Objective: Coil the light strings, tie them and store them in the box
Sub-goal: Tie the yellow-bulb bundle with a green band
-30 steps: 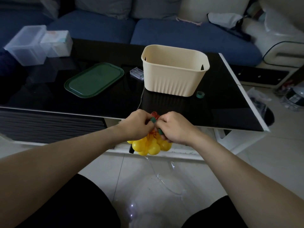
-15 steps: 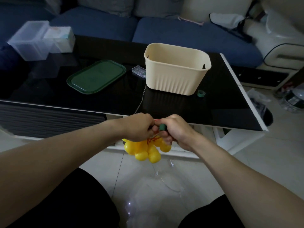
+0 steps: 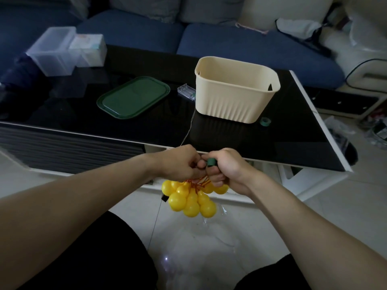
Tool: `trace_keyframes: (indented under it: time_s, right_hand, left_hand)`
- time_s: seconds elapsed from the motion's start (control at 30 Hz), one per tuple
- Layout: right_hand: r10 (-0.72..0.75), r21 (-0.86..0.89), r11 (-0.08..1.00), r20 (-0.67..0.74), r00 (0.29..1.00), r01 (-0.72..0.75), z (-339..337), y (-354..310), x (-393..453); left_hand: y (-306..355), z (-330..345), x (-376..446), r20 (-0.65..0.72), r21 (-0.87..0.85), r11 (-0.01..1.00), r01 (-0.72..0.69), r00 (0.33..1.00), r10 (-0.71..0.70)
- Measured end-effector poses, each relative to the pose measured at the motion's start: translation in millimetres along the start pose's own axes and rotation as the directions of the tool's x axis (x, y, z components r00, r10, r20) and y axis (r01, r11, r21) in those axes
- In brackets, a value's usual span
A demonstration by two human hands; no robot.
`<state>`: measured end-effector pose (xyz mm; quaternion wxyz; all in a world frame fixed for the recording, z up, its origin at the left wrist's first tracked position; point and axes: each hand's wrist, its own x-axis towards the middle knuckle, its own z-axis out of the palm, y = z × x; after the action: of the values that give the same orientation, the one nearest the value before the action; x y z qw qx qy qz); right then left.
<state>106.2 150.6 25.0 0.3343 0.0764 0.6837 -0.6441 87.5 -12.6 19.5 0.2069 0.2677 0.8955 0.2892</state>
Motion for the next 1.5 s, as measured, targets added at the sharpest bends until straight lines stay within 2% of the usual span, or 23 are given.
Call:
trace_keyframes:
  time_s: [0.27, 0.4, 0.63, 0.77, 0.83, 0.9, 0.97, 1.03, 1.13, 1.17, 1.27, 1.33, 1.5]
  right_hand:
    - [0.092, -0.115, 0.989, -0.030, 0.995, -0.095, -10.4, -8.3, -0.9]
    - [0.146, -0.101, 0.985, 0.029, 0.989, -0.143, -18.6, -8.8, -1.4]
    - [0.220, -0.071, 0.975, 0.178, 0.959, -0.211, -32.3, -12.6, 0.4]
    - [0.206, -0.150, 0.973, 0.223, 0.953, -0.175, -34.4, -16.3, -3.5]
    - [0.109, -0.205, 0.976, 0.167, 0.980, -0.074, -32.1, -16.0, -4.9]
    - [-0.094, -0.318, 0.942, 0.065, 0.993, 0.110, -29.1, -12.5, -3.8]
    - [-0.312, -0.485, 0.833, -0.016, 0.950, 0.266, -29.3, -10.2, -1.4]
    - [-0.461, -0.579, 0.723, 0.001, 0.887, 0.376, -33.8, -8.5, 1.3]
    - [-0.539, -0.698, 0.557, 0.108, 0.835, 0.449, -43.0, -6.1, 2.6]
    - [-0.547, -0.714, 0.531, 0.122, 0.828, 0.456, -45.0, -5.2, 3.0]
    - [-0.612, -0.702, 0.513, 0.104, 0.784, 0.493, -47.4, -5.2, 2.9]
    - [-0.667, -0.684, 0.502, 0.082, 0.740, 0.529, -47.3, -7.0, 3.0]
    - [-0.753, -0.735, 0.411, 0.060, 0.655, 0.540, -44.0, -14.2, 4.1]
  left_hand:
    - [3.1, 7.5, 8.5, -0.025, 0.179, 0.983, -0.032, 0.999, 0.037]
    - [12.6, 10.8, 11.9, 0.000, 0.254, 0.967, -0.027, 1.000, 0.028]
    - [15.1, 12.1, 10.7, -0.004, 0.228, 0.971, -0.075, 0.997, 0.078]
    - [14.6, 8.6, 8.4, 0.001, 0.083, 0.996, -0.037, 0.999, 0.037]
    - [14.7, 5.8, 9.4, -0.021, -0.051, 0.997, 0.050, 0.998, -0.051]
    - [12.8, 2.6, 12.3, -0.054, -0.172, 0.975, 0.138, 0.987, -0.149]
    - [9.9, 0.3, 13.7, -0.065, -0.242, 0.952, 0.186, 0.976, -0.207]
    - [8.7, -1.7, 12.3, -0.050, -0.313, 0.928, 0.201, 0.972, -0.228]
    - [10.4, -4.3, 9.7, -0.039, -0.404, 0.897, 0.179, 0.976, -0.212]
    - [11.0, -4.8, 9.1, -0.038, -0.427, 0.889, 0.168, 0.978, -0.203]
    - [13.0, -5.5, 6.5, -0.019, -0.527, 0.842, 0.119, 0.988, -0.152]
    - [16.2, -6.8, 4.4, 0.010, -0.643, 0.758, 0.108, 0.991, -0.132]
    - [18.7, -12.2, 2.3, 0.155, -0.791, 0.581, 0.193, 0.981, -0.115]
